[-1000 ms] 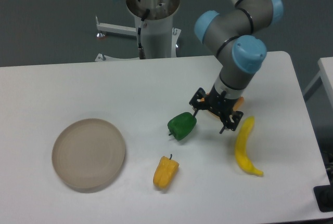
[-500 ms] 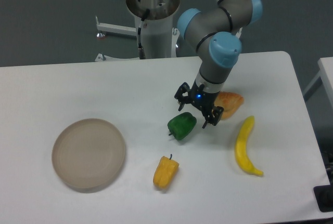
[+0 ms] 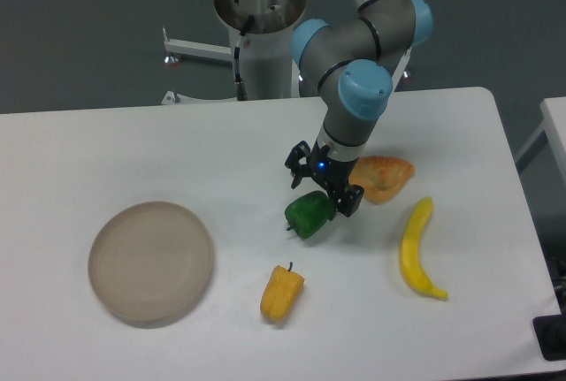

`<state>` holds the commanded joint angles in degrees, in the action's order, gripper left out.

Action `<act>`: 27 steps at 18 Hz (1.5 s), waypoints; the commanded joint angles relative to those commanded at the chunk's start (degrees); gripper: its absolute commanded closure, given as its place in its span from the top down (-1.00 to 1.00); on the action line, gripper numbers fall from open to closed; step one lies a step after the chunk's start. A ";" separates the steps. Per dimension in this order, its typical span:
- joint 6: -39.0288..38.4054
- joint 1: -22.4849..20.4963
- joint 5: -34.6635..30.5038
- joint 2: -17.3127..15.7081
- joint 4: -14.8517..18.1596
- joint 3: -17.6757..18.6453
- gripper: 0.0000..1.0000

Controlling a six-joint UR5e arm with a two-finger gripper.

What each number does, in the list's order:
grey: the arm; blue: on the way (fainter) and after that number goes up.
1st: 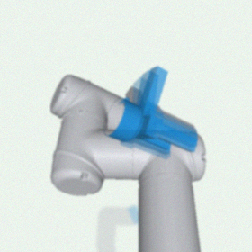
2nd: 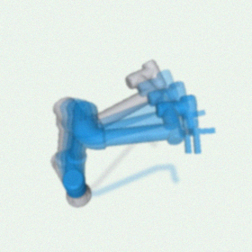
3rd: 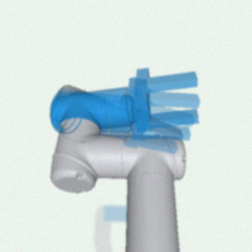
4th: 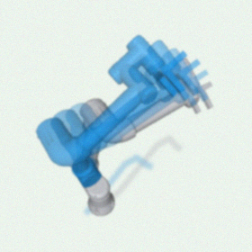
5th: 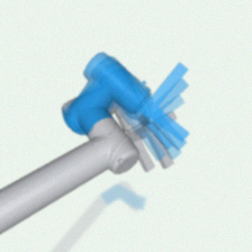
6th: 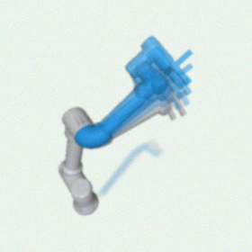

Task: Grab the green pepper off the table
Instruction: 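Lower the gripper onto the green pepper and close on it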

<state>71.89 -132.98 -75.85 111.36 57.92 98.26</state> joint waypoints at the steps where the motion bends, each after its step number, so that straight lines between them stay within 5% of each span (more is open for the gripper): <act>1: 0.00 0.09 0.00 0.09 0.00 -0.09 1.00; 20: -1.84 0.18 -0.18 0.88 -0.09 0.53 0.96; 23: -1.84 0.09 -0.18 0.97 -0.09 0.26 0.26; 27: -1.76 0.00 -0.18 0.97 0.00 0.00 -0.17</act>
<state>70.14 -132.98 -76.03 112.32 57.92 98.26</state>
